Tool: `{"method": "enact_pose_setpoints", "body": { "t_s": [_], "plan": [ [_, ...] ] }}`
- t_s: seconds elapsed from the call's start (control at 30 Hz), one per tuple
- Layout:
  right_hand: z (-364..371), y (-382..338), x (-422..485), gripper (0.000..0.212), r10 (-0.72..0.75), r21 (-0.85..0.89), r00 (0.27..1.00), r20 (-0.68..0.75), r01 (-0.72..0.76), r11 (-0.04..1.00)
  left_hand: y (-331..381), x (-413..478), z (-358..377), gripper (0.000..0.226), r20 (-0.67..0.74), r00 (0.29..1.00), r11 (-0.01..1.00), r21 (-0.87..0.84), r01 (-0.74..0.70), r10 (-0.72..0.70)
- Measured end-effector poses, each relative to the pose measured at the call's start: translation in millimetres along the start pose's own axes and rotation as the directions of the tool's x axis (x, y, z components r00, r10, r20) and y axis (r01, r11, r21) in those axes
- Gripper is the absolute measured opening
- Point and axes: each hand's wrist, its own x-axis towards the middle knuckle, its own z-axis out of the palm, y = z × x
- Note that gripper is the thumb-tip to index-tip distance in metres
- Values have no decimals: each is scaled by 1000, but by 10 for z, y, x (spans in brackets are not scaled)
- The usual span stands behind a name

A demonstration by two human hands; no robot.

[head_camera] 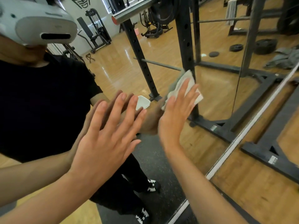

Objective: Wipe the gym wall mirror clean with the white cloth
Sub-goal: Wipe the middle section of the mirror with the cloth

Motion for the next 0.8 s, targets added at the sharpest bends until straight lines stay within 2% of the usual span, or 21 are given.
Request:
{"method": "enact_pose_setpoints", "body": {
  "t_s": [0.03,0.1,0.17,0.23,0.3,0.33,0.4,0.47,0.53,0.6,0.67,0.73,0.8],
  "plan": [
    [48,-13,-429,58,-87,-24,994,59,88,996,4,10,3,74,-3,1000,1000,-24,7,-7],
    [35,91,-1111,56,-216,-40,953,214,229,973,26,92,-27,75,-37,995,966,-246,79,-91],
    [-46,283,-1183,55,-287,-54,918,275,313,948,39,145,-63,78,-29,987,922,-363,136,-158],
    [-107,317,-722,55,-253,-61,946,205,270,961,25,111,-40,75,-16,995,962,-255,95,-103],
    [-148,291,15,58,-46,-26,998,50,48,999,-12,31,28,71,4,1000,999,-53,10,-9],
    [-186,298,407,58,64,16,998,-4,-64,998,-18,2,46,71,14,1000,1000,-2,-10,10],
    [-247,245,928,61,156,69,986,-67,-151,986,-9,-10,33,72,24,1000,999,39,-21,20],
    [-168,154,814,60,114,65,991,-68,-109,992,3,3,-12,72,15,1000,1000,22,-7,7],
    [-6,54,98,57,25,28,999,-34,-24,999,12,-8,8,72,13,1000,1000,9,-2,2],
    [88,75,-909,56,-104,-7,990,99,105,994,-23,-2,23,73,23,1000,1000,-17,3,-3],
    [68,231,-1727,55,-145,-44,961,235,160,986,-39,-2,9,73,16,1000,999,-34,0,1],
    [40,429,-1952,55,-133,-99,948,288,168,981,-28,-16,-3,72,-8,1000,999,-37,1,-1],
    [30,470,-1563,55,-146,-63,959,241,166,984,-15,-10,-27,72,-20,1000,999,-33,-1,0]
  ]
}}
